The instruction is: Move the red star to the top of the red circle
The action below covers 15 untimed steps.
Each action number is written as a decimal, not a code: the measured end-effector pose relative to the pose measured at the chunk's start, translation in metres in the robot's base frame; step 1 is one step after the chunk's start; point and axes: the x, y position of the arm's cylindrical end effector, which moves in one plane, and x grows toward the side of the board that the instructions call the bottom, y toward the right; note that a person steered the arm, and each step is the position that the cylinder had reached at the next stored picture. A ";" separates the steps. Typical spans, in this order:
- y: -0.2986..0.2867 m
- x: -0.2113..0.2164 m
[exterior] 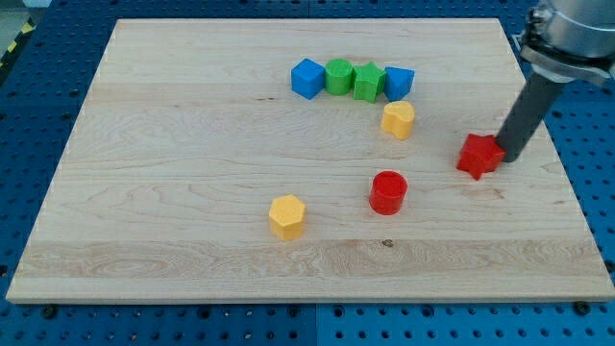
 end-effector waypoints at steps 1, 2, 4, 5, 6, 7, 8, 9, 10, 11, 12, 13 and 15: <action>-0.021 0.000; -0.032 -0.001; -0.039 -0.001; -0.043 -0.005; -0.052 -0.014; -0.056 -0.023; -0.053 -0.023; -0.035 -0.023; -0.003 -0.023; 0.010 -0.012; 0.011 0.011; 0.001 0.019; -0.022 0.022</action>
